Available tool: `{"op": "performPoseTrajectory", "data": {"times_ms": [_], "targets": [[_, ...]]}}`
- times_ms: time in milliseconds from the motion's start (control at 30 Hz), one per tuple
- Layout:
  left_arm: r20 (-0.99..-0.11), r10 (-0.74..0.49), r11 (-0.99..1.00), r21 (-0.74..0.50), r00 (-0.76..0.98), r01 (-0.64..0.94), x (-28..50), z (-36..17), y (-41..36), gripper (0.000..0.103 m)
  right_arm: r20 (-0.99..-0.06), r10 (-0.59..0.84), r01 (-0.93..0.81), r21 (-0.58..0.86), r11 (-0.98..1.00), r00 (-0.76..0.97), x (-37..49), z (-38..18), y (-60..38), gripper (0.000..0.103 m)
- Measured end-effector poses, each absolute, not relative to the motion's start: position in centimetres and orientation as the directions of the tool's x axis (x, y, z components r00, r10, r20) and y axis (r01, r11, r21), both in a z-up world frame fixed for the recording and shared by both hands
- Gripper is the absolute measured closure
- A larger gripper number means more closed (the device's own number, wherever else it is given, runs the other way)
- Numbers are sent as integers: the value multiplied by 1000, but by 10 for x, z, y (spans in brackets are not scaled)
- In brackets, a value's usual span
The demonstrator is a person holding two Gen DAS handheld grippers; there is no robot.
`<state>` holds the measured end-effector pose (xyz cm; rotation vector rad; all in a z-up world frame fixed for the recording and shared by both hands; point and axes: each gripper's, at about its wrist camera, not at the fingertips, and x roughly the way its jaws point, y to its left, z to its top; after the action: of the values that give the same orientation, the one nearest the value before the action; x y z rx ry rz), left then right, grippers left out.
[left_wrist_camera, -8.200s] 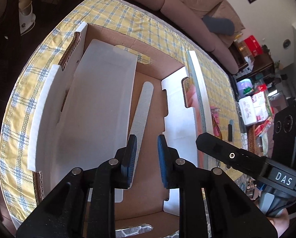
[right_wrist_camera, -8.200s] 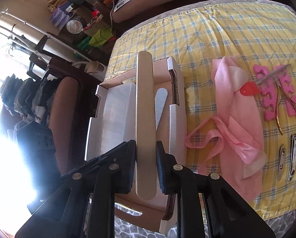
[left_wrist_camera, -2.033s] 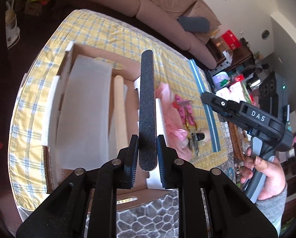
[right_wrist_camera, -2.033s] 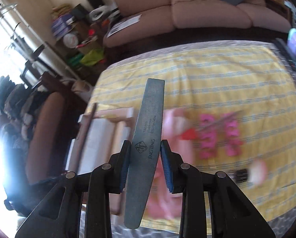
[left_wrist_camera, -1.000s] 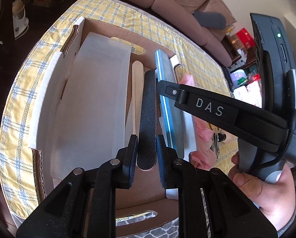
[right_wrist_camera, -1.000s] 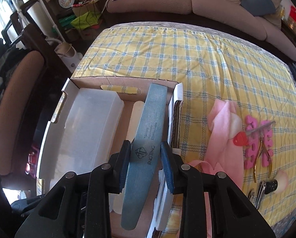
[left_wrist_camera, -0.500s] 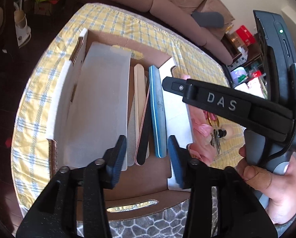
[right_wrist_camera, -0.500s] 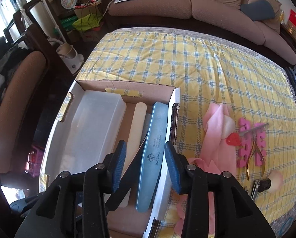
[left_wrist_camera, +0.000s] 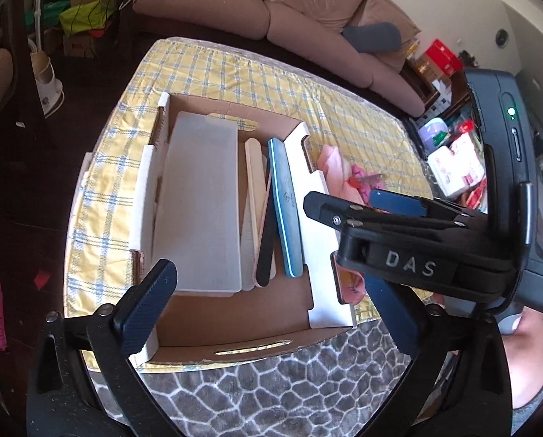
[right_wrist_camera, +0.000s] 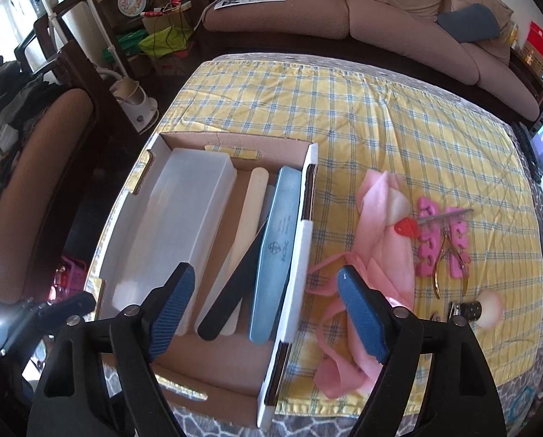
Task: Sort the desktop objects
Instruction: 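Move both tools back over the tools lying on the cloth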
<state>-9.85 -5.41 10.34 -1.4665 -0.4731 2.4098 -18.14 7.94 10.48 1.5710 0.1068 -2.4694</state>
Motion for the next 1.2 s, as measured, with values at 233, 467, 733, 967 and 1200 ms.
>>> {"op": "performPoseTrajectory", "data": {"times_ms": [233,467,733,967,1200], "targets": [[-819,358,-928,-363,-448,-78,-85,115,-56,0,-894,-148,226,54,-973,-424,-161,113,77,0],[-825,330,-943,-314,-459,-114,-74,129,-44,0,-887,-160,223,66,-973,-433,-146,119,85,0],[-823,339,-941,-304,-455,-152,-74,140,-22,0,-871,-163,159,99,-982,-464,-136,132,146,0],[-825,378,-924,-311,-421,-222,-86,137,25,0,-862,-137,33,139,-990,-488,-129,137,247,0],[-846,374,-909,-253,-380,-332,-106,132,87,0,-853,-81,-93,149,-984,-515,-120,134,332,0]]}}
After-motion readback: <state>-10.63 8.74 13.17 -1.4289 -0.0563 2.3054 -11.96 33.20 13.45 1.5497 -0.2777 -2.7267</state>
